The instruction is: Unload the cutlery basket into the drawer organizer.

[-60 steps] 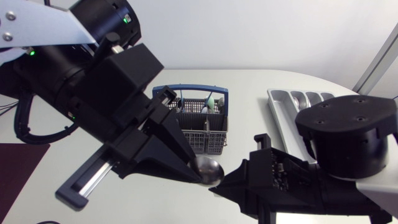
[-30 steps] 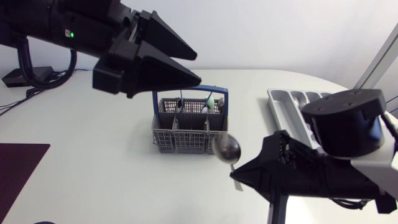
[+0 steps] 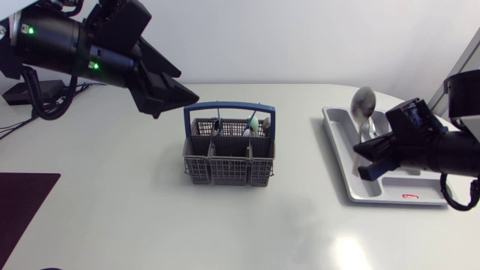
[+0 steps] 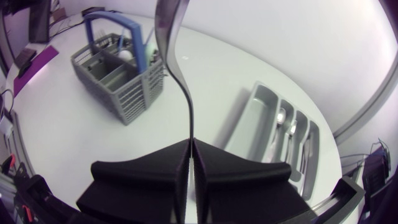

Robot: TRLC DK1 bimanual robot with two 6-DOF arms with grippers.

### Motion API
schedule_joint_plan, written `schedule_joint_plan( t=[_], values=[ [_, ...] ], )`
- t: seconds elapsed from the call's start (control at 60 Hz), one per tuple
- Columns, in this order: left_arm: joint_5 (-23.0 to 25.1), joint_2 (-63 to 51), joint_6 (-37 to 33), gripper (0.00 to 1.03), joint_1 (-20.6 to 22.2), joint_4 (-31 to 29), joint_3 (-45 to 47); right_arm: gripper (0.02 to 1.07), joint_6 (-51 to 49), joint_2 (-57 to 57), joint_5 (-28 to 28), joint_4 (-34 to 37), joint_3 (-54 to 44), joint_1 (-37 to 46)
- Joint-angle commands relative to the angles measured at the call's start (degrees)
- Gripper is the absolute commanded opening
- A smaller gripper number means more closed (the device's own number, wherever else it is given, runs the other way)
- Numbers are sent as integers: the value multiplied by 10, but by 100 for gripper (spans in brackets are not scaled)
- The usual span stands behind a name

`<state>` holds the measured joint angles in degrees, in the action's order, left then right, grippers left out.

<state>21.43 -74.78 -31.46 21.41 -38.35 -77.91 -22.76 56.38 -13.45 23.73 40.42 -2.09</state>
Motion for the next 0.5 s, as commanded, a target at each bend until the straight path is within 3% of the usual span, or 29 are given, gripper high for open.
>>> schedule_joint_plan(
  t=[0.0, 0.483],
  values=[
    [-24, 32, 8, 92, -8, 16, 36, 8, -4, 49, 4, -25, 32, 53],
    [-75, 79, 8, 92, -43, 41, 128, 8, 57, 320, 94, -119, 167, 157]
  ],
)
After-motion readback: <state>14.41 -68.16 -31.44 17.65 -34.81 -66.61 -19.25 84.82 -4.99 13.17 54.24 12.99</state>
